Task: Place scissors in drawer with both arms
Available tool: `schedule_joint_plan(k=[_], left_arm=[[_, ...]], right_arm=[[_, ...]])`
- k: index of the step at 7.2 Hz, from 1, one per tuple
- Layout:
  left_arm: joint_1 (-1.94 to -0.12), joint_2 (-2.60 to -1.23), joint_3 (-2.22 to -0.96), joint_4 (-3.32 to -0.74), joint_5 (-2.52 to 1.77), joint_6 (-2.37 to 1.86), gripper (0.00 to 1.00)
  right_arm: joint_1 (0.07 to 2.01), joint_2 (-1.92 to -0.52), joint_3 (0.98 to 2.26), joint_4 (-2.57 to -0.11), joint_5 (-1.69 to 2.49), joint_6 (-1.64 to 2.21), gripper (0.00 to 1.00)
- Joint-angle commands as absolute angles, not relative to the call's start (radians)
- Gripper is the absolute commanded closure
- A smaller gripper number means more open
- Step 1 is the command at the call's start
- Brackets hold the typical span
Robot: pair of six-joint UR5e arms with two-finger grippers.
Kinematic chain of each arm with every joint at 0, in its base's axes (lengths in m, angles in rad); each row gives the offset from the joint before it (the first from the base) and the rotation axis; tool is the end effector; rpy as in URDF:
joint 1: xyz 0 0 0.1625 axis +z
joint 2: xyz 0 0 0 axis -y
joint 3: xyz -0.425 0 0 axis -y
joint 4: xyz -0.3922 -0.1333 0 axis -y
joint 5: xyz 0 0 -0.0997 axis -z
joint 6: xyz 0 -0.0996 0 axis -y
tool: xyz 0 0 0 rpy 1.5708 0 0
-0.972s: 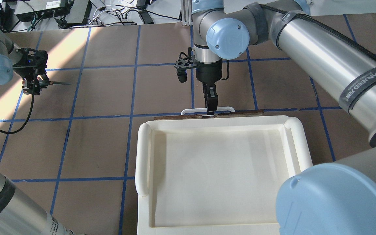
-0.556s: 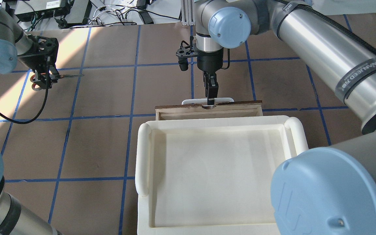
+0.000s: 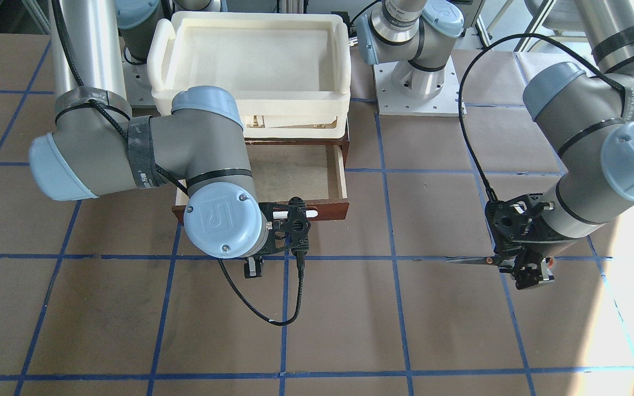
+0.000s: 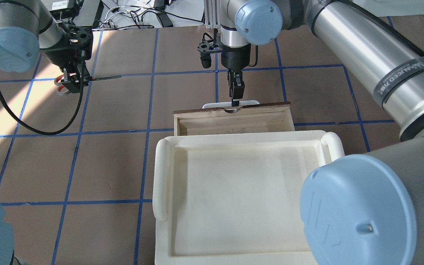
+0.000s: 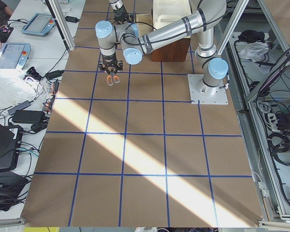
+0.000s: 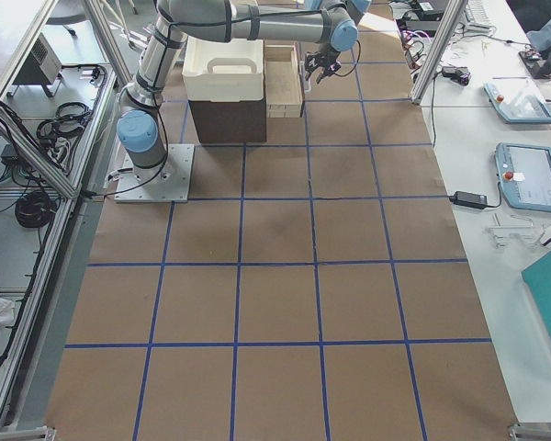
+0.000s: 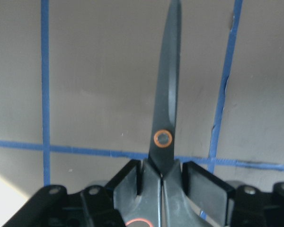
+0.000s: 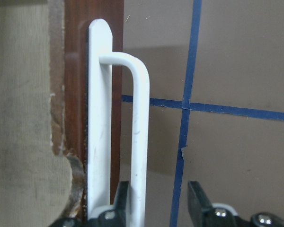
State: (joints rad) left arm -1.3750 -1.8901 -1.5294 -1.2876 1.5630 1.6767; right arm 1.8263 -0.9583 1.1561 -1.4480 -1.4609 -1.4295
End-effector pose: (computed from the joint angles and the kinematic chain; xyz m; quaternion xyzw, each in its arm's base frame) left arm -0.0127 -0.6252 0.3594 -0.6746 -0.7381 0.0047 0.0002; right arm 0.3145 -0.6334 0.3078 -0.7298 0.6626 0.1027 0.1334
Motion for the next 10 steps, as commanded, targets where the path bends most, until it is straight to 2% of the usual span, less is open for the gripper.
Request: schedule_joint_plan(k=[1, 7, 9, 10], left_arm=[[-1.437, -1.844, -1.529, -1.339, 1.569, 1.631, 1.0], [-1.478, -1.81, -1.532, -1.384, 1.565, 1.585, 1.0], [-1.519, -1.799, -1.531, -1.384, 1.569, 1.554, 1.0], [-1.523, -1.804, -1.535, -1.385, 1.568, 1.545, 1.0]], right_arm=[[1.825, -0.947, 1.143, -1.474, -1.46, -1.433, 0.42], [1.809, -0.946, 1.129, -1.505, -1.453, -1.439, 0.42], [1.764, -1.03, 1.134, -1.503, -1.45, -1.355, 0.13], [1.732, -1.07, 1.147, -1.5, -1.451, -1.289, 0.07]])
